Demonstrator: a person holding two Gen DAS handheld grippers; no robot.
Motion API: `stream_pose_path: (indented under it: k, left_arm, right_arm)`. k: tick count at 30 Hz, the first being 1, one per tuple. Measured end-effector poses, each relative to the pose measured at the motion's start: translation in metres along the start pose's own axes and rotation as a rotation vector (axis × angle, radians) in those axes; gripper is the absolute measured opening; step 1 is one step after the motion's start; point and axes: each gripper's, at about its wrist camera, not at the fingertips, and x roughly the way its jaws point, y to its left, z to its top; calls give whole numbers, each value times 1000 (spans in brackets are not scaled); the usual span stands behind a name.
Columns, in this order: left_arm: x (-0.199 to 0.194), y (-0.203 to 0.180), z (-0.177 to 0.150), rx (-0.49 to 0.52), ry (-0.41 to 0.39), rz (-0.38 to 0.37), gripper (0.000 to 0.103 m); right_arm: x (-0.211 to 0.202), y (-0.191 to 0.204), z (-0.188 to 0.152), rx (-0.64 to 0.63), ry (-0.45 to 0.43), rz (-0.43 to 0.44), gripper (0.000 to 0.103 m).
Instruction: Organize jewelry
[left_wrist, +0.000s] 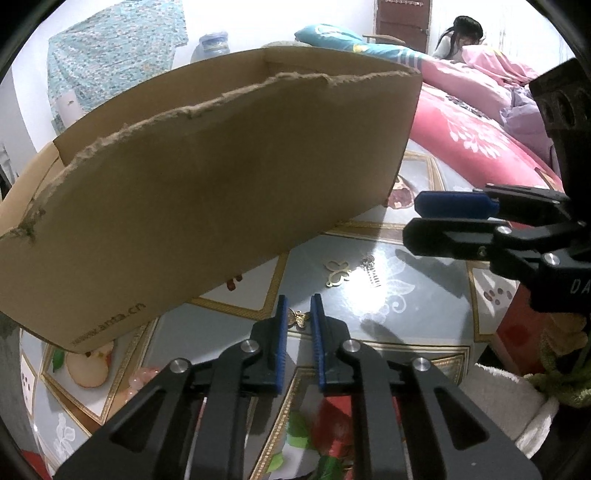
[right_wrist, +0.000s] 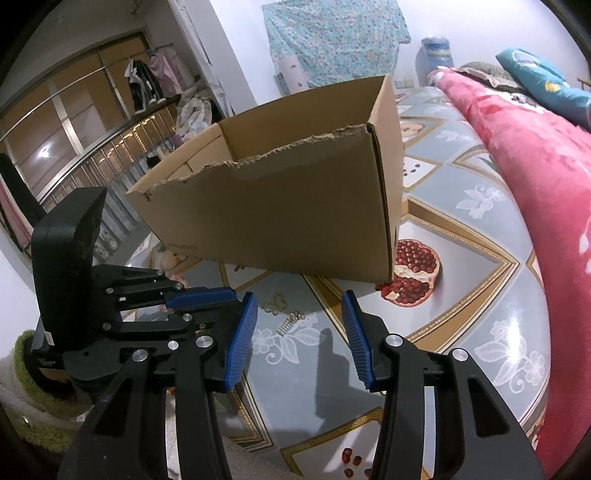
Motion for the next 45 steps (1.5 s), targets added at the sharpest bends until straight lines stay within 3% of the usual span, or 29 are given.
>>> stream_pose_path:
  k: [15,34,37,39,45]
  left_arm:
    - [-21,21,1,-86,-67,18,12]
    - [-16,34,-5,-122,-72,-7,12]
    - [-15,34,-5,-124,-72,-9,12]
    - [-15,34,-5,-124,-74,-9,12]
    - [-14,35,-5,-127,-75,-9,12]
  right_arm:
    - [20,25,0,-61,47,34,35]
    - [58,51,-3,-242,102,-177,17]
    - [59,50,-2,-234,109,-175,14]
    - [58,48,-1,-229,109,-177,5]
    - [55,45,2,-212,125,-161,4]
